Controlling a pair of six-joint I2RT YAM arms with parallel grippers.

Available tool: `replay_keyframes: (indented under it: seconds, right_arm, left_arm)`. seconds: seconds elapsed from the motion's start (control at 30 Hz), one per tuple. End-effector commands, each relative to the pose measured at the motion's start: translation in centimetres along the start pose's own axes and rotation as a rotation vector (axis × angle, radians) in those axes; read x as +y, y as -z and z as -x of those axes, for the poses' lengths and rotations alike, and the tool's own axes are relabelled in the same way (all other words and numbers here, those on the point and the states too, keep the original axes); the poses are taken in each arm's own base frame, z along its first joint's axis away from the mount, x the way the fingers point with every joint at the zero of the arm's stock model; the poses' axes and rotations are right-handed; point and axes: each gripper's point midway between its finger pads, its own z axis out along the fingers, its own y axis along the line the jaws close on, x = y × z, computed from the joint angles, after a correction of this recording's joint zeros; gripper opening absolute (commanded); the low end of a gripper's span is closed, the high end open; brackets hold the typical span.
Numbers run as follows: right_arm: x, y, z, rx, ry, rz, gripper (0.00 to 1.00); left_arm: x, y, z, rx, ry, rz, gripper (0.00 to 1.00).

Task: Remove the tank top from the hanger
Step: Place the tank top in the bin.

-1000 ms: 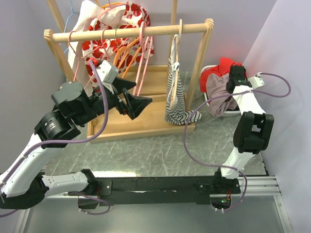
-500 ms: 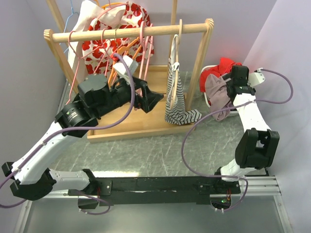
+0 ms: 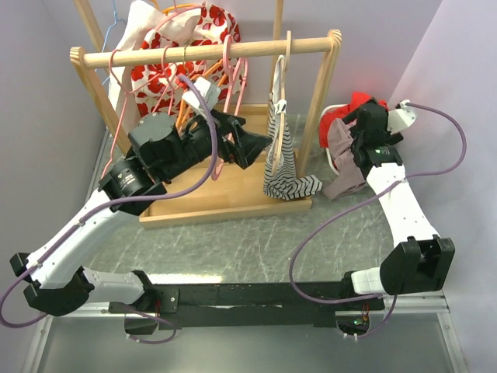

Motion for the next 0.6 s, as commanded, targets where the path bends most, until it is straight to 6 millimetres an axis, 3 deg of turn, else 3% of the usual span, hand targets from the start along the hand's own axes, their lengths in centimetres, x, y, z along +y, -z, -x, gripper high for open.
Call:
replay_keyframes:
  seconds: [0.0, 0.17, 0.2, 0.27, 0.3, 0.37, 0.4, 0.47, 0.57]
  right_arm:
    - [0.1, 2.1, 1.7, -0.04, 0.0, 0.016, 1.0]
    - [-0.6, 3.2, 2.0, -0.042, -0.009, 0.023, 1.0]
    - [-0.7, 3.5, 1.9, -0.04, -0.008, 0.03, 1.0]
    - [-0.9, 3.5, 2.0, -0.046, -0.002, 0.025, 1.0]
    - [-0.9, 3.4, 2.1, -0.05, 0.001, 0.02, 1.0]
    - [-1.1, 3.4, 2.0, -0.04, 0.017, 0.009, 1.0]
    - [-1.1, 3.5, 2.1, -0.037, 0.017, 0.005, 1.0]
    - [-0.8, 3.8, 2.1, -0.027, 0.009, 0.027, 1.0]
    - [-0.7, 4.9, 2.3, -0.032, -0.014, 0.075, 1.0]
  left_arm:
    - [-1.0, -1.2, 3.2, -0.087, 0.051, -0.006, 1.0]
    - [-1.2, -4.0, 1.9, -0.052, 0.089, 0.06, 1.0]
    - [-2.2, -4.1, 2.0, -0.057, 0.088, 0.055, 0.99]
    - [-1.2, -5.3, 1.0, -0.042, 0.088, 0.131, 0.99]
    - [-1.6, -5.4, 1.9, -0.053, 0.093, 0.133, 1.0]
    - [-0.7, -6.6, -0.1, 0.006, 0.071, 0.194, 0.99]
    - [-0.9, -6.6, 0.3, 0.003, 0.07, 0.208, 0.99]
    - [0.2, -7.4, -1.2, 0.041, 0.052, 0.266, 0.99]
    - [1.3, -7.3, -1.6, 0.046, 0.039, 0.347, 1.0]
